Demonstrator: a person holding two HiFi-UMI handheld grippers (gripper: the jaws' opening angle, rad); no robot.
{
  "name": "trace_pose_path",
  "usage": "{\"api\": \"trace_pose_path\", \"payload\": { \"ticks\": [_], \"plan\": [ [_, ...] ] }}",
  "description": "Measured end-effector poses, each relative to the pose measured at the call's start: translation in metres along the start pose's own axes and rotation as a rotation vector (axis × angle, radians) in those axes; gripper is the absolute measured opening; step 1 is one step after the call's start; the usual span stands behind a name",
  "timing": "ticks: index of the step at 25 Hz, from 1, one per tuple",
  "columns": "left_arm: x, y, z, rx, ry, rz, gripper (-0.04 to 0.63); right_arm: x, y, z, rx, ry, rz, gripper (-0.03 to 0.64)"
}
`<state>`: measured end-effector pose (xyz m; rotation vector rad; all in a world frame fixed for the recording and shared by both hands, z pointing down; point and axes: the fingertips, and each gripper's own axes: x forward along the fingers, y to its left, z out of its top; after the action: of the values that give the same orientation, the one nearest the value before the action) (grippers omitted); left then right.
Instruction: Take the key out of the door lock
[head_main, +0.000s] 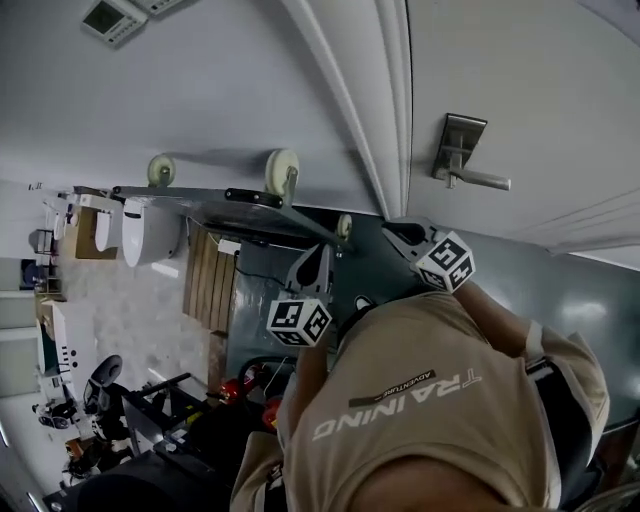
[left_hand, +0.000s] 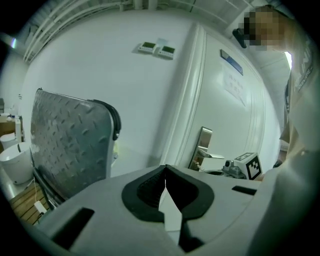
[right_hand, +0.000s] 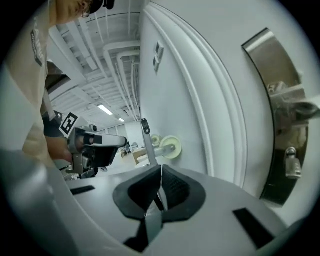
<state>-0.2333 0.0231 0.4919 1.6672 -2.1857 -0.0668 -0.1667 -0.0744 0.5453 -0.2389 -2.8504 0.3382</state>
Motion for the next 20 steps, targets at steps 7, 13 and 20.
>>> {"api": "trace_pose_path", "payload": {
  "ticks": [7, 13, 20],
  "plan": [
    [-0.035, 0.072, 0.013, 0.009, 0.007, -0.069, 0.009, 0.045, 0.044, 0.022, 0.040, -0.073, -0.127, 0.015],
    [-0.052, 0.114, -0.034, -0.025, 0.084, -0.160, 0.009, 0.038, 0.080, -0.041, 0.092, 0.019, -0.284, 0.015],
    [-0.031, 0.094, -0.053, -0.057, 0.114, -0.258, 0.009, -0.036, 0.087, -0.059, 0.099, 0.089, -0.475, 0.015]
  ]
}}
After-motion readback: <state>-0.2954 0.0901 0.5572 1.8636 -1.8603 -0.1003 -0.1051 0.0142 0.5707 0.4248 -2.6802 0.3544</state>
